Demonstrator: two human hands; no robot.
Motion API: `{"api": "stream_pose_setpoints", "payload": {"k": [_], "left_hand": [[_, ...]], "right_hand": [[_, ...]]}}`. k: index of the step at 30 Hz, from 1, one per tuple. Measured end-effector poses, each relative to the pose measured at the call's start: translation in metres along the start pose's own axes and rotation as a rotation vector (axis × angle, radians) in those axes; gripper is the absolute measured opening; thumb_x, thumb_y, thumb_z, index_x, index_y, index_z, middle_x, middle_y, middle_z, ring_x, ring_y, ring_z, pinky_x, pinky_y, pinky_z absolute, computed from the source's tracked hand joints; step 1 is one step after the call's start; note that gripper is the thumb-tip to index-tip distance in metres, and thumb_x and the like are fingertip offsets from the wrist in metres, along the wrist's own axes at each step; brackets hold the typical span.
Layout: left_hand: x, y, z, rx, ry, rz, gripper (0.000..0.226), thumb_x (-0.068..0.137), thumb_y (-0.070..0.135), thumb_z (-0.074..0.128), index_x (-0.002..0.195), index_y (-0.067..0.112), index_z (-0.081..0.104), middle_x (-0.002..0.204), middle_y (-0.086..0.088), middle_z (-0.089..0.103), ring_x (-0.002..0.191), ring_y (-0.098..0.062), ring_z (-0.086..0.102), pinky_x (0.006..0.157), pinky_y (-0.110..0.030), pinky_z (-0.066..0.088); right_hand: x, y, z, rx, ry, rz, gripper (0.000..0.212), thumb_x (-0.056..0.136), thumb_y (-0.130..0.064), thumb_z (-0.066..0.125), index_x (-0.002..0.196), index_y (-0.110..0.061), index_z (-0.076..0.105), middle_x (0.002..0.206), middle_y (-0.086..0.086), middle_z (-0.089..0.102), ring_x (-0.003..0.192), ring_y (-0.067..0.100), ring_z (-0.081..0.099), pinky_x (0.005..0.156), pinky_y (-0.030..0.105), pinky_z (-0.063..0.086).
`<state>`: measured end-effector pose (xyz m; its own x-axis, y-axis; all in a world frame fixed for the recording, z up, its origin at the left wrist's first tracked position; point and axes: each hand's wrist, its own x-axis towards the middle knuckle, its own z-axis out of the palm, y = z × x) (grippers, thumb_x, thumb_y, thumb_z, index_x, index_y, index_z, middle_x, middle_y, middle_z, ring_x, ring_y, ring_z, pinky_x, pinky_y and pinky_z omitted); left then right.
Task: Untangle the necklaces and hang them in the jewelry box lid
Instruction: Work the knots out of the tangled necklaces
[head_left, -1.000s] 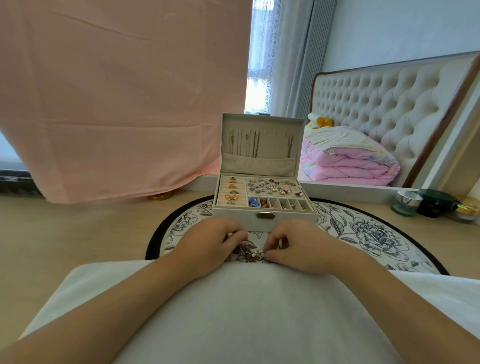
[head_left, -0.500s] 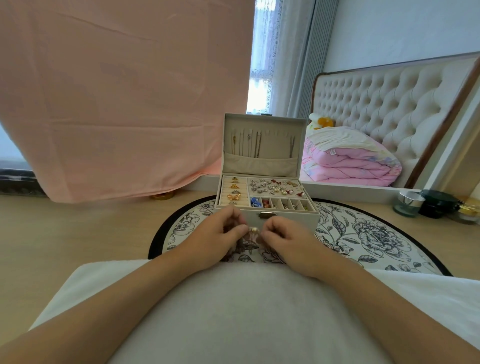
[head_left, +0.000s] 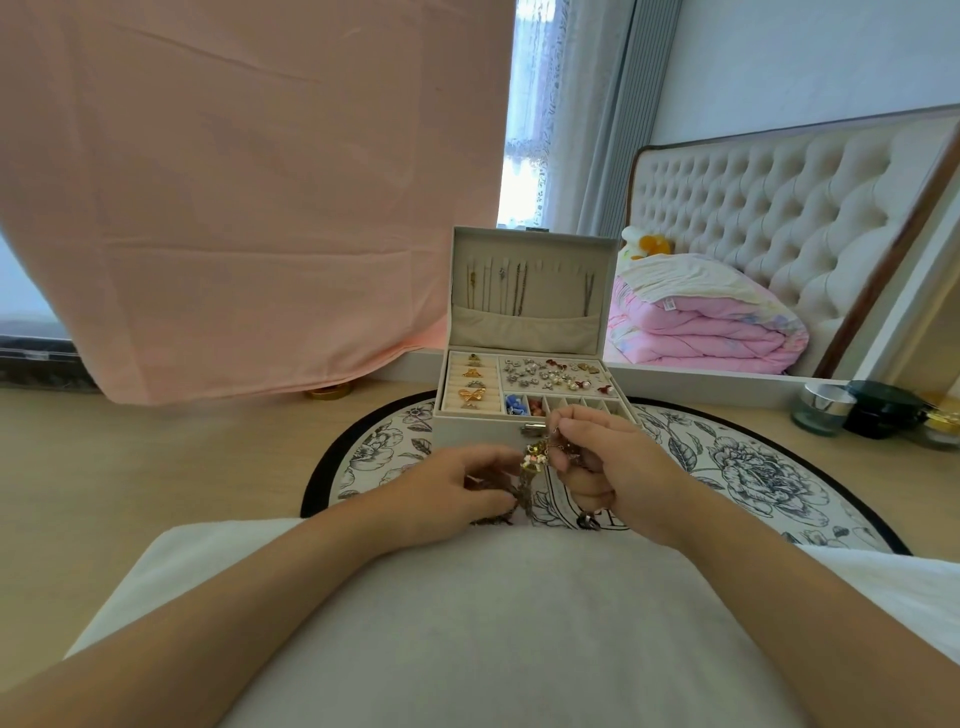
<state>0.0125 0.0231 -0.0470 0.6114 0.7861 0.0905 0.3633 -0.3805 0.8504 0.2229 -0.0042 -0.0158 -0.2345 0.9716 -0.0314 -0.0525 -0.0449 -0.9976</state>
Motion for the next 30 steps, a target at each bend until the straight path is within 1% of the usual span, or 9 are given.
{"api": "stream_pose_setpoints", "payload": {"k": [4, 9, 11, 12, 14, 17, 22, 27, 30], "left_hand": [[0.0, 0.001, -0.001, 0.047, 0.056, -0.024, 0.011, 0.094, 0.018, 0.068, 0.099, 0.025, 0.074, 0.094, 0.003, 0.075, 0.09, -0.016, 0.069, 0.088, -0.028, 0.054], [0.0, 0.001, -0.006, -0.202, 0.228, -0.083, 0.019, 0.103, 0.009, 0.051, 0.107, 0.019, 0.066, 0.075, -0.001, 0.065, 0.072, -0.019, 0.069, 0.08, -0.036, 0.059], [0.002, 0.002, -0.008, -0.318, 0.271, -0.122, 0.021, 0.105, 0.01, 0.047, 0.112, 0.02, 0.064, 0.07, -0.006, 0.061, 0.059, -0.02, 0.064, 0.066, -0.039, 0.06], [0.003, 0.002, -0.009, -0.305, 0.286, -0.126, 0.021, 0.105, 0.011, 0.047, 0.113, 0.021, 0.064, 0.071, -0.005, 0.059, 0.055, -0.015, 0.058, 0.056, -0.032, 0.055], [0.003, -0.001, -0.012, -0.09, 0.314, -0.095, 0.018, 0.103, 0.015, 0.051, 0.111, 0.025, 0.064, 0.08, 0.002, 0.06, 0.056, -0.001, 0.052, 0.053, -0.017, 0.044], [-0.001, -0.002, -0.019, 0.343, 0.242, -0.009, 0.017, 0.101, 0.023, 0.056, 0.113, 0.029, 0.067, 0.092, 0.014, 0.064, 0.074, 0.007, 0.055, 0.065, -0.009, 0.041], [-0.01, 0.004, -0.027, 0.638, 0.079, -0.011, 0.023, 0.102, 0.029, 0.055, 0.117, 0.025, 0.072, 0.11, 0.012, 0.066, 0.099, -0.003, 0.056, 0.087, -0.017, 0.041], [-0.021, 0.024, -0.024, 0.453, 0.203, -0.024, 0.012, 0.098, 0.024, 0.062, 0.101, 0.026, 0.074, 0.08, 0.022, 0.062, 0.065, 0.009, 0.055, 0.06, -0.005, 0.04], [-0.033, 0.041, -0.024, 0.388, 0.16, -0.028, 0.011, 0.094, 0.022, 0.067, 0.094, 0.03, 0.074, 0.071, 0.022, 0.063, 0.059, 0.009, 0.055, 0.056, -0.007, 0.04]], "right_hand": [[0.001, -0.001, -0.005, 0.023, 0.062, -0.026, 0.018, 0.106, -0.011, 0.039, 0.095, -0.012, 0.054, 0.071, 0.009, 0.06, 0.037, 0.008, 0.021, 0.044, 0.019, 0.012], [0.002, 0.001, -0.015, -0.252, 0.168, -0.084, 0.019, 0.104, -0.01, 0.046, 0.092, -0.011, 0.061, 0.071, 0.006, 0.064, 0.037, 0.008, 0.025, 0.04, 0.018, 0.019], [0.001, 0.001, -0.017, -0.421, 0.205, -0.118, 0.015, 0.101, -0.011, 0.055, 0.094, -0.012, 0.068, 0.07, 0.006, 0.067, 0.037, 0.007, 0.032, 0.037, 0.018, 0.027], [0.0, 0.001, -0.017, -0.479, 0.208, -0.124, 0.011, 0.098, -0.012, 0.06, 0.096, -0.013, 0.071, 0.07, 0.005, 0.069, 0.038, 0.005, 0.04, 0.039, 0.015, 0.033], [-0.001, 0.001, -0.019, -0.596, 0.194, -0.102, 0.008, 0.092, -0.018, 0.071, 0.097, -0.017, 0.076, 0.074, 0.003, 0.074, 0.052, 0.001, 0.058, 0.053, 0.011, 0.047], [-0.001, 0.002, -0.024, -0.831, 0.19, -0.042, 0.007, 0.087, -0.028, 0.077, 0.083, -0.024, 0.08, 0.078, -0.001, 0.076, 0.065, 0.005, 0.062, 0.066, 0.021, 0.053], [-0.004, 0.002, -0.021, -0.856, 0.217, -0.059, 0.017, 0.09, -0.029, 0.074, 0.075, -0.02, 0.074, 0.063, -0.004, 0.062, 0.049, 0.003, 0.048, 0.051, 0.016, 0.043], [-0.018, -0.01, -0.007, -0.75, 0.207, -0.078, 0.02, 0.095, -0.019, 0.064, 0.082, -0.003, 0.069, 0.047, -0.015, 0.042, 0.043, 0.002, 0.034, 0.048, 0.015, 0.034], [-0.037, -0.021, 0.001, -0.71, 0.114, -0.004, 0.024, 0.093, -0.021, 0.061, 0.076, -0.003, 0.061, 0.052, -0.008, 0.04, 0.052, 0.007, 0.03, 0.053, 0.021, 0.026]]}}
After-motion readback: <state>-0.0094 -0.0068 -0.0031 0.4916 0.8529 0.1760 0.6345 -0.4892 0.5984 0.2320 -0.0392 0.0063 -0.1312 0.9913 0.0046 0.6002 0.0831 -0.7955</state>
